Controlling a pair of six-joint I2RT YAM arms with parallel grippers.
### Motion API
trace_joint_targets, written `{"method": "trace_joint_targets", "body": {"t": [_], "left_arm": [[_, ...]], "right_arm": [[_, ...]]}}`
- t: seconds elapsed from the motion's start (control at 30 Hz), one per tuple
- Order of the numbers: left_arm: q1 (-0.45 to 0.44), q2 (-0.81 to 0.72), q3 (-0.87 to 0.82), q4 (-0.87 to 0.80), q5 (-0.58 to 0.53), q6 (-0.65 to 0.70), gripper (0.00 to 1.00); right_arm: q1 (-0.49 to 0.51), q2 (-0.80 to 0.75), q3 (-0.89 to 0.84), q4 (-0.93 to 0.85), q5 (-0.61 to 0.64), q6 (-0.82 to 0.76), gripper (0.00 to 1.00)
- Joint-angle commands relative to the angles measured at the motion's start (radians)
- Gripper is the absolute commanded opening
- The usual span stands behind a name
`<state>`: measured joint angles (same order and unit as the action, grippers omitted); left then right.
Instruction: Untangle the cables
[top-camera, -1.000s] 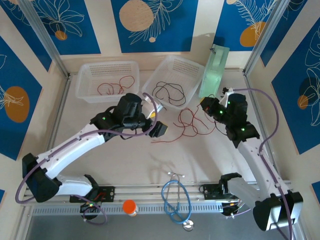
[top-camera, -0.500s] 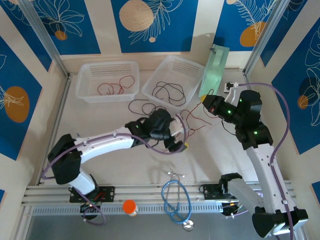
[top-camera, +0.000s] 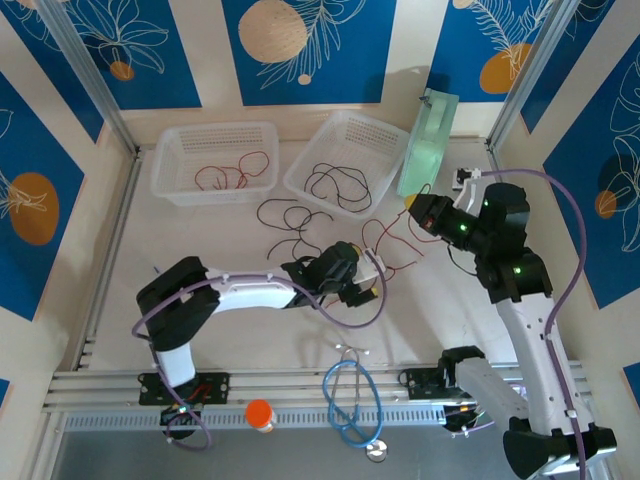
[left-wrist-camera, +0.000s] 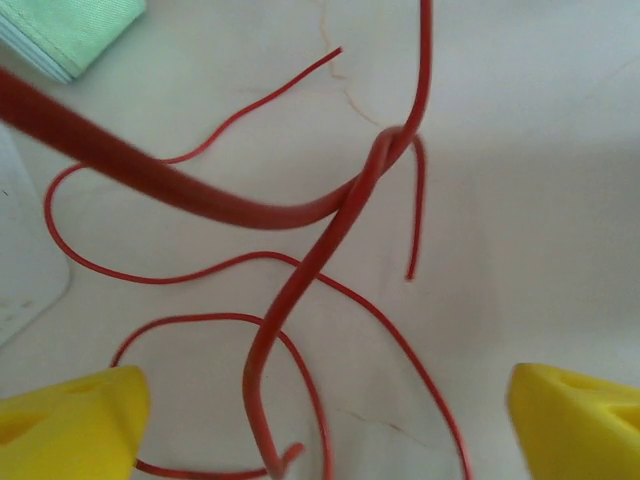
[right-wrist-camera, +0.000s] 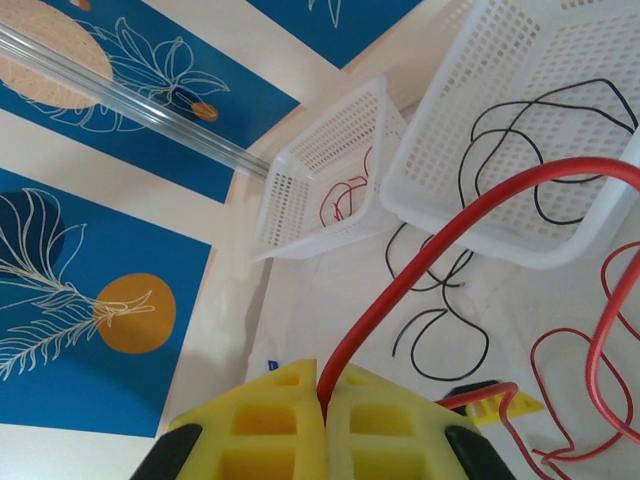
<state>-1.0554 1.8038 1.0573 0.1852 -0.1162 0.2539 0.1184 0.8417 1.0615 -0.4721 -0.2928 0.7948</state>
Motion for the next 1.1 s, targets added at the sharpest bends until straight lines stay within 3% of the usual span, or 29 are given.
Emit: {"method": "trace_joint_targets", "body": {"t": [0.0,0.13,0.27,0.47,0.9,0.93,1.07], "left_arm": [[0.019,0.051,0.043,0.091,-0.051,0.016,0.79],[0.020,0.065,0.058,0.062,-0.056,0.012,0.36],[0.021,0.049,0.016,0.070,-0.094,0.004,0.00],[0.026,0.012,-0.070,0.083,-0.167,-0.035,0.00],[0.034,-0.039,-0.159,0.075,-0.184,-0.094,0.00],[0.034,-0.052,-0.153,0.059,-0.178,-0.097,0.02],[0.032,-0.145,-0.132,0.000,-0.147,-0.092,0.39]], "right_arm": [[-0.008,-0.025,0.043,-0.037,-0.015,-0.012,0.00],[-0.023,-0.030,0.072,-0.062,-0.015,-0.025,0.00],[-0.051,-0.031,0.121,-0.086,-0.017,-0.042,0.00],[-0.121,-0.022,0.245,-0.167,-0.013,-0.097,0.00],[-0.259,0.081,0.660,-0.332,-0.056,-0.228,0.00],[-0.262,0.087,0.678,-0.340,-0.067,-0.232,0.00],[-0.266,0.100,0.692,-0.355,-0.141,-0.233,0.00]]}}
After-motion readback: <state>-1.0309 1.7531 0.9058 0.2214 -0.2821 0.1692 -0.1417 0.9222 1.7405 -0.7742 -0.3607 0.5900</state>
